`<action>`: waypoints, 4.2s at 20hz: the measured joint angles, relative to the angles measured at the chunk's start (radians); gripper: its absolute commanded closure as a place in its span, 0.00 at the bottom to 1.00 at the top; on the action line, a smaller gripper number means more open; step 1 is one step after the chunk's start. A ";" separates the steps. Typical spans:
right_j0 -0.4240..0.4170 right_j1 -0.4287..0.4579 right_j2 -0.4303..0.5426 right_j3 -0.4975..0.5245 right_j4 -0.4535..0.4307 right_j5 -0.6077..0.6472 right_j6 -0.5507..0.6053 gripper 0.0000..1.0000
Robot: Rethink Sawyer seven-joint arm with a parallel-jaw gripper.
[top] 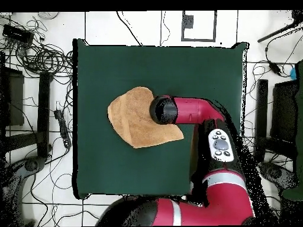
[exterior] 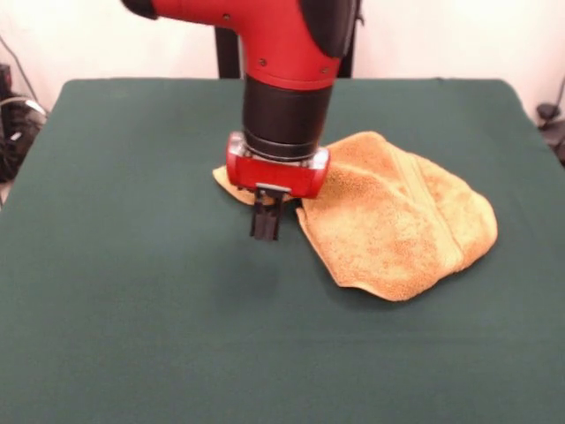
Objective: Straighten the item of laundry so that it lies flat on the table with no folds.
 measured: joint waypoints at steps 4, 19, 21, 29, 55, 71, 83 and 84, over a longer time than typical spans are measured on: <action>-0.036 0.001 0.011 0.003 0.012 0.040 0.000 0.00; -0.047 0.002 0.041 0.009 0.051 0.116 0.000 0.00; -0.047 0.002 0.050 0.011 0.058 0.116 0.000 0.00; -0.047 0.003 0.088 0.014 0.081 0.116 0.000 0.00; -0.047 0.067 0.134 0.019 0.082 0.115 0.000 0.00; -0.043 0.063 0.140 0.019 0.081 0.116 0.000 1.00; -0.018 0.049 0.123 0.020 0.059 0.116 0.000 1.00; -0.002 0.040 0.112 0.020 0.049 0.116 0.000 1.00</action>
